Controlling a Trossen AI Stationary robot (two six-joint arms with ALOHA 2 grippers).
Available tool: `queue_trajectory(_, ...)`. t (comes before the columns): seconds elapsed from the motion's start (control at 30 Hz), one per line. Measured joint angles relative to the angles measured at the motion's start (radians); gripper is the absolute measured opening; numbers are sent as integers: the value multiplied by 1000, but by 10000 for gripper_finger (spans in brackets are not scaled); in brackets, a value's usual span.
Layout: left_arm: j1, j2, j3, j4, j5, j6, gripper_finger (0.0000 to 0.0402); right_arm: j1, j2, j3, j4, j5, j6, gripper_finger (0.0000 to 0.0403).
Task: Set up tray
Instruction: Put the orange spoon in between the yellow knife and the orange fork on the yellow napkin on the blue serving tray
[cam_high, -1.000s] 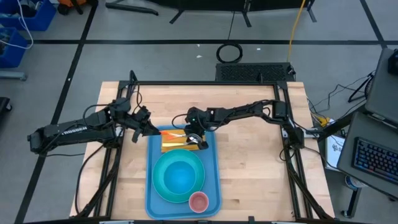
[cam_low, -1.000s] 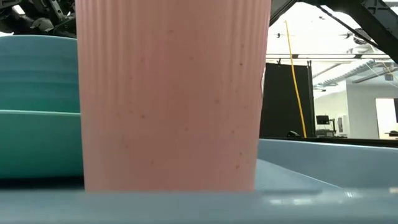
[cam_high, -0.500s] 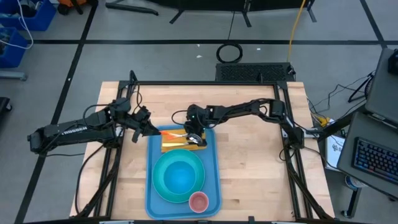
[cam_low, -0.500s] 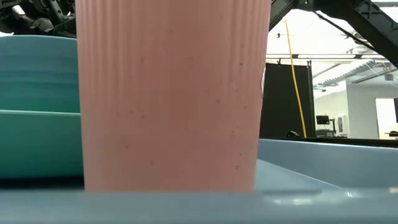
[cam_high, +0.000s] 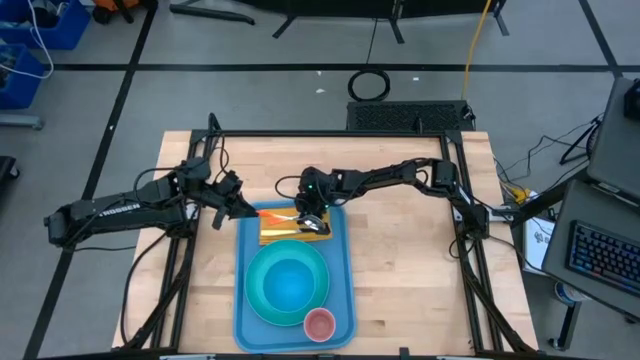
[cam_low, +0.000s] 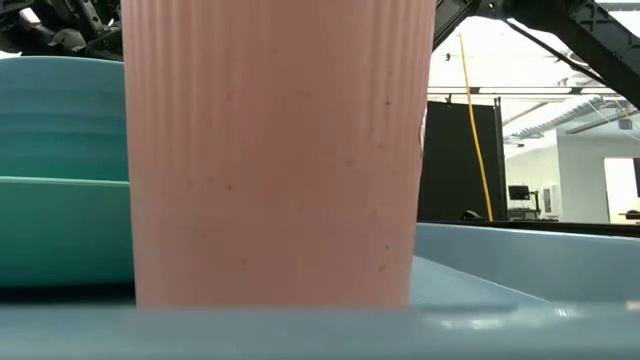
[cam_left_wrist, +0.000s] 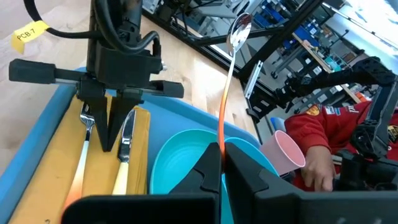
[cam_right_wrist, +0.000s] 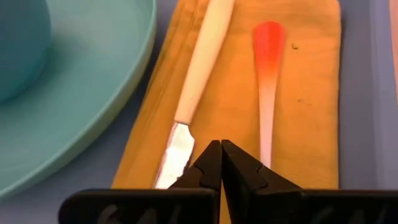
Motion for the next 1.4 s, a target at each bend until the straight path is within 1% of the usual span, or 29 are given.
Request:
queue_trajectory(0.17,0,0,0,0,0,-1,5,1,0,0,9,1,3,0)
queue_trajectory(0.3,0,0,0,0,-2,-3,7,1,0,0,12,75,1,0)
queue_trajectory(0.53,-1,0,0,0,-2,-6,7,2,0,0,39,81,-1,0)
queue_trajectory(0.63,-1,0,0,0,-2,-6,5,6,12,0,64,134,4,0)
queue_trajectory(0.7,-1,0,0,0,-2,-6,5,9,23,2,68,134,3,0)
queue_trajectory(0.77,-1,0,0,-1,-2,-3,7,9,37,2,77,100,7,0)
queue_trajectory(0.8,-1,0,0,-2,-2,-4,8,12,43,2,80,107,9,0)
queue_trajectory(0.9,-2,0,0,-6,-2,0,5,29,43,2,100,225,-11,0)
queue_trajectory(1.0,-2,0,0,-8,-2,-1,7,40,37,1,122,285,-19,0)
queue_trajectory(1.1,-2,0,0,-15,-2,1,6,41,35,0,142,288,-17,0)
queue_trajectory(1.2,-3,0,0,-21,-2,2,5,45,35,0,135,257,-13,0)
queue_trajectory(1.4,-3,0,0,-25,-1,8,5,48,35,0,143,267,3,0)
